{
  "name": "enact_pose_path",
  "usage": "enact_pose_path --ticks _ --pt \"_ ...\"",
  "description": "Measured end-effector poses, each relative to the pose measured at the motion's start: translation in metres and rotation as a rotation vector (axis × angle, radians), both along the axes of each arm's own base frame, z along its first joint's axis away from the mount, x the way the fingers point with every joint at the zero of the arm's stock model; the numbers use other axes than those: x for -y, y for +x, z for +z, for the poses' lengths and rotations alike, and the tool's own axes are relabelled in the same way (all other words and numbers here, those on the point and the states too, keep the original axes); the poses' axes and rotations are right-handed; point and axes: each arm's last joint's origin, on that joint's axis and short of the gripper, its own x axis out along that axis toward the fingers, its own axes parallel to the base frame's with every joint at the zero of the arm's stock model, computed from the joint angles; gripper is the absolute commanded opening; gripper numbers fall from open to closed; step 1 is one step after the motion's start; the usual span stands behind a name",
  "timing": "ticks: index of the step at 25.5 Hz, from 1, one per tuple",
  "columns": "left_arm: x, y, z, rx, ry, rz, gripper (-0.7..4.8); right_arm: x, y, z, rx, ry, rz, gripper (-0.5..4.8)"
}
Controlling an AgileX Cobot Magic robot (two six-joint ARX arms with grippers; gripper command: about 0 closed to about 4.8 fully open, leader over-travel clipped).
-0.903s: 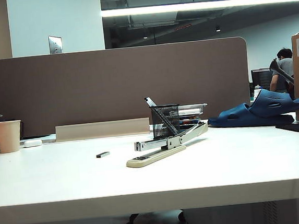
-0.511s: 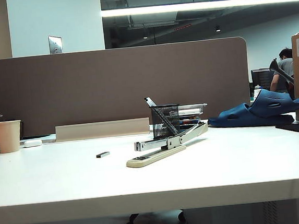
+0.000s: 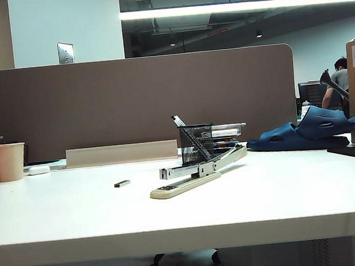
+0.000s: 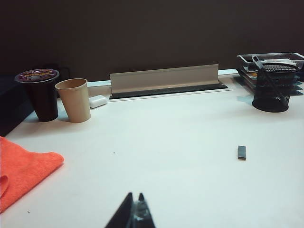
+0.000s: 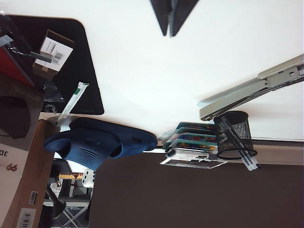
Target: Pick up a set of staples and put them into the open stapler.
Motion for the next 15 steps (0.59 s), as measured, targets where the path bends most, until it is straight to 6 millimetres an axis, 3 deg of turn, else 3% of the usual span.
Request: enact_pose_path --ticks 7,15 --pt "0.000 -0.002 0.007 0.026 0.000 0.000 -0.06 0.000 0.000 0.000 0.001 0.001 0.000 -0.05" --pt "0.001 -0.026 0.078 0.125 0.004 -0.022 -0.06 0.000 -0.009 0.032 0.038 0.035 0.002 -0.05"
